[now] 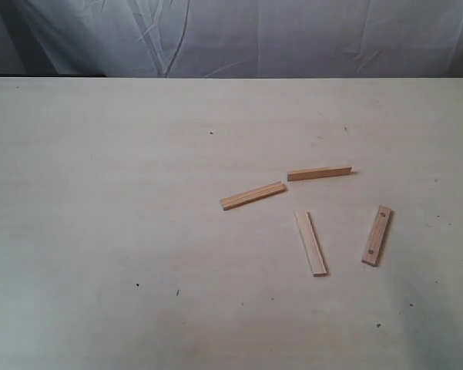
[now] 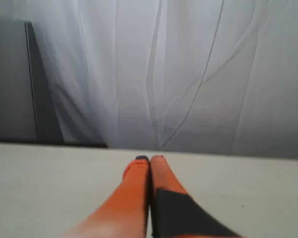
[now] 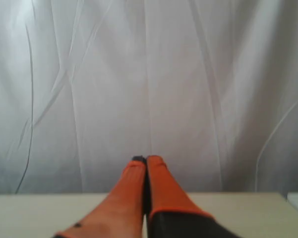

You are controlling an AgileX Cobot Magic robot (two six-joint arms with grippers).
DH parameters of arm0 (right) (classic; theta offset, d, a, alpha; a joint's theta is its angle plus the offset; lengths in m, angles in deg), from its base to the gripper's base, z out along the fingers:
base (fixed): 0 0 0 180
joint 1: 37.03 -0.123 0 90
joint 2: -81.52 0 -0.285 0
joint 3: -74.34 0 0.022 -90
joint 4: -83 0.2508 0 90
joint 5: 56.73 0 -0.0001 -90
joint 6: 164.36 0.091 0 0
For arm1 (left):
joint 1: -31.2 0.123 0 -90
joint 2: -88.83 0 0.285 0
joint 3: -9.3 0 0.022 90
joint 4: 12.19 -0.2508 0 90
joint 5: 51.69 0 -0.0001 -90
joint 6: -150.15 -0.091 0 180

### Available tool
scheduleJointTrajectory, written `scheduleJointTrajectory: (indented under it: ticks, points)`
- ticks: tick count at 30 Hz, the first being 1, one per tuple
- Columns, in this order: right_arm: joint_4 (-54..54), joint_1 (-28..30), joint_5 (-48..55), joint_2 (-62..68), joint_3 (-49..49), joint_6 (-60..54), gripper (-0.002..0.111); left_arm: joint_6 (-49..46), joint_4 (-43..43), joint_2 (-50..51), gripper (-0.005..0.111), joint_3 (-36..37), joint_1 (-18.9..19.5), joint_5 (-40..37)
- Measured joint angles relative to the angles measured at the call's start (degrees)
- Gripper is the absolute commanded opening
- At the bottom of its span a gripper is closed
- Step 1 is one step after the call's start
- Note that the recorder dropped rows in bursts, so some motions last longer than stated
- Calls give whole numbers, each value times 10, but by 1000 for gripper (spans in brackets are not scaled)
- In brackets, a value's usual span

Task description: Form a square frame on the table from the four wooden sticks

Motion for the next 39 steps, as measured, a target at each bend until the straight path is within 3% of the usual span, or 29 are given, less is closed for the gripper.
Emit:
scheduleJointTrajectory:
  ticks: [2, 6, 13, 19, 27, 39]
  points:
    - [5, 0, 106, 73, -59, -8, 0, 0, 0, 111, 0, -51, -5, -59]
    - [20, 0, 194, 260, -141, -10, 0, 0, 10, 258, 0, -85, -43, -85]
    - [83, -26, 251, 570, -271, -55, -1, 0, 13, 379, 0, -105, -151, -44]
    - [113, -113, 325, 842, -441, -74, -1, 0, 14, 458, 0, -114, -210, 2]
    - [116, -146, 337, 1037, -565, -75, -1, 0, 30, 478, 0, -114, -215, 27]
    - [115, -147, 251, 1110, -579, -77, -1, 0, 46, 484, 0, -114, -215, 29]
